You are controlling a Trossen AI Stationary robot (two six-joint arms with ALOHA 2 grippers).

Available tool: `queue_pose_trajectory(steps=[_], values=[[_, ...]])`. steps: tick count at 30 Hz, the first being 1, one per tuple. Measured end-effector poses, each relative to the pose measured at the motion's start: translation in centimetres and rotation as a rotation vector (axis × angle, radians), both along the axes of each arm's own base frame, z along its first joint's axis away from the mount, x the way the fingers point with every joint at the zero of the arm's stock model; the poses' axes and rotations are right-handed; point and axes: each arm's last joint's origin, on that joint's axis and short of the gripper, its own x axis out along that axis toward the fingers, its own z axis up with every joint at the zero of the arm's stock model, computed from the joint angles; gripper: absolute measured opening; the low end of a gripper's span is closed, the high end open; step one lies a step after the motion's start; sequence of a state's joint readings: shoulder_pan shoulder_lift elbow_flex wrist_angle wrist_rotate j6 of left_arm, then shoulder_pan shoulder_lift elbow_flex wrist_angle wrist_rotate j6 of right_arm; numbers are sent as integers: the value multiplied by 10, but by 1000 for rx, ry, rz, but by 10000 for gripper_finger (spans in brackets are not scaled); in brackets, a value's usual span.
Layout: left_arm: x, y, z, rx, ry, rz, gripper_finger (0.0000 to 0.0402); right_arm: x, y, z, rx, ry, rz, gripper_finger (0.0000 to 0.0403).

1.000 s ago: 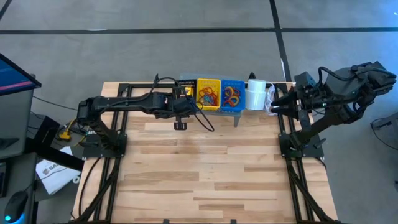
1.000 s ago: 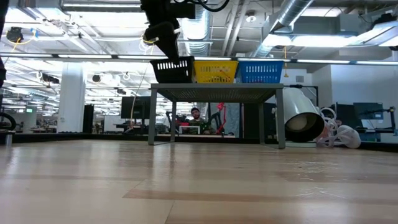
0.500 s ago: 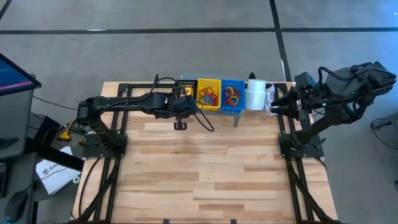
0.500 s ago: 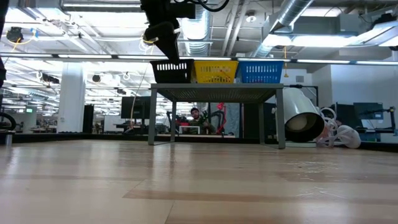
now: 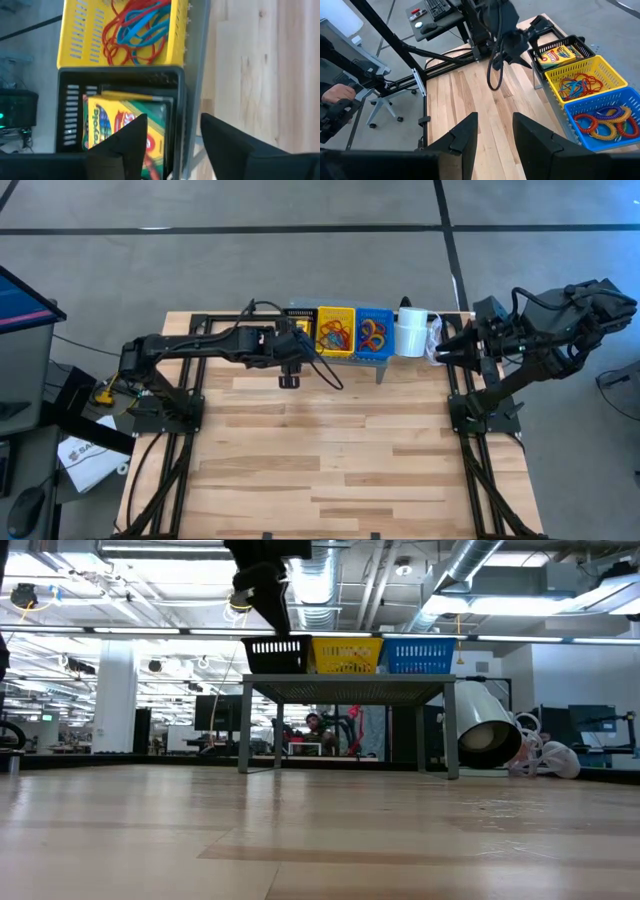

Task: Pick & Place Office Desk Supplies
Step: Return to Home Position

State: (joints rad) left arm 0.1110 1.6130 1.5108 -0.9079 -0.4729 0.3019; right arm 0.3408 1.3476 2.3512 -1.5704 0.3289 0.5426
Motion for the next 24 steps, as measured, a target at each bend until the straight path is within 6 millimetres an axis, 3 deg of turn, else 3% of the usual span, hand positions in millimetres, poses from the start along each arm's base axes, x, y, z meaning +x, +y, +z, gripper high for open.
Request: queue_pose_trajectory(steps=[9,13,17,24], values=[[-10,-4,15,-40,-62,-32,222,0,0,0,8,3,13,120],[-22,-7,32,-58,-149,-15,233,-1,0,0,20,-3,-14,120],[-48,-12,62,-168,-341,16,235,-15,-5,3,28,-37,-17,120],[-115,-27,114,-352,-645,23,228,-65,-22,10,31,-144,24,120]])
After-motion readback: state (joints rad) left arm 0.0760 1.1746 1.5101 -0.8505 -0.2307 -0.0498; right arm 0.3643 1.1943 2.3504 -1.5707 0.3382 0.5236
